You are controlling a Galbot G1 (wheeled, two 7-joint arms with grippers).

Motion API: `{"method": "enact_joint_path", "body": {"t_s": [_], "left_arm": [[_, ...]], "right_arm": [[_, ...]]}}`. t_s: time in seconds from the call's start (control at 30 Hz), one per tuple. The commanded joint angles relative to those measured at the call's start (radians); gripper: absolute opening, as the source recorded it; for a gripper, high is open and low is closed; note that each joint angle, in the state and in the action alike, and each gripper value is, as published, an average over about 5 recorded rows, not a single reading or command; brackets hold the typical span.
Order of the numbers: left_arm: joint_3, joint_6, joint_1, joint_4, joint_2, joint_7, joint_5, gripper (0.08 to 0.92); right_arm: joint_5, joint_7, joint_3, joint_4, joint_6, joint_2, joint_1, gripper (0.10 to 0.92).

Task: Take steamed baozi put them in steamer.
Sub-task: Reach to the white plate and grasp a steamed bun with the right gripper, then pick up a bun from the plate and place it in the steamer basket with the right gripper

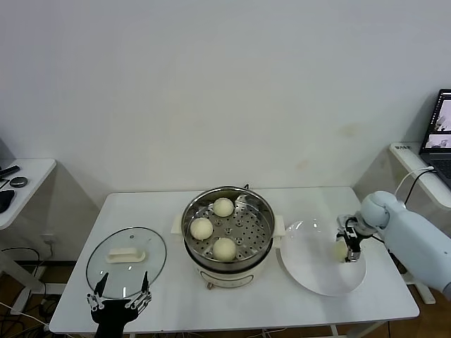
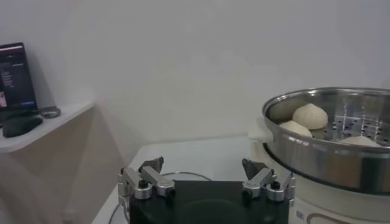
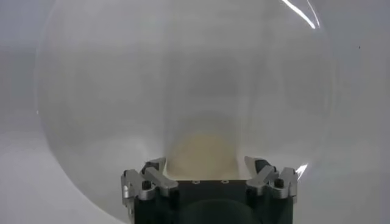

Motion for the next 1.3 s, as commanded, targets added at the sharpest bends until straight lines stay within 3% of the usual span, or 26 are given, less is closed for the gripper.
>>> {"method": "enact_joint_path", "body": {"t_s": [0.03,0.17,0.47,0.93,1.3], "left_arm": [[0.0,0.0,-0.002,0.004,0.0,0.0,0.001,0.823],[0.001,-0.001,-0.006,0.007,-0.001,-0.001,0.003,0.823],[0.02,-0.021,-0.037,0.044,-0.001,-0.012,0.077,0.823],[0.026,-0.043,-0.135,0.088,-0.003,0.013,0.104,0.823],[0.021,-0.043,-0.16,0.079,-0.008,0.013,0.089,0.823]], "right_arm": [[0.005,-0.002,0.003,0.002,-0.002,-0.01,0.008,0.646],[0.041,-0.011,-0.005,0.03,-0.011,-0.03,0.044,0.601],[0.171,-0.047,-0.109,0.152,-0.07,-0.048,0.267,0.594],[0.595,-0.079,-0.384,0.293,-0.275,0.05,0.602,0.594],[0.657,-0.057,-0.463,0.251,-0.328,0.207,0.666,0.594]]}}
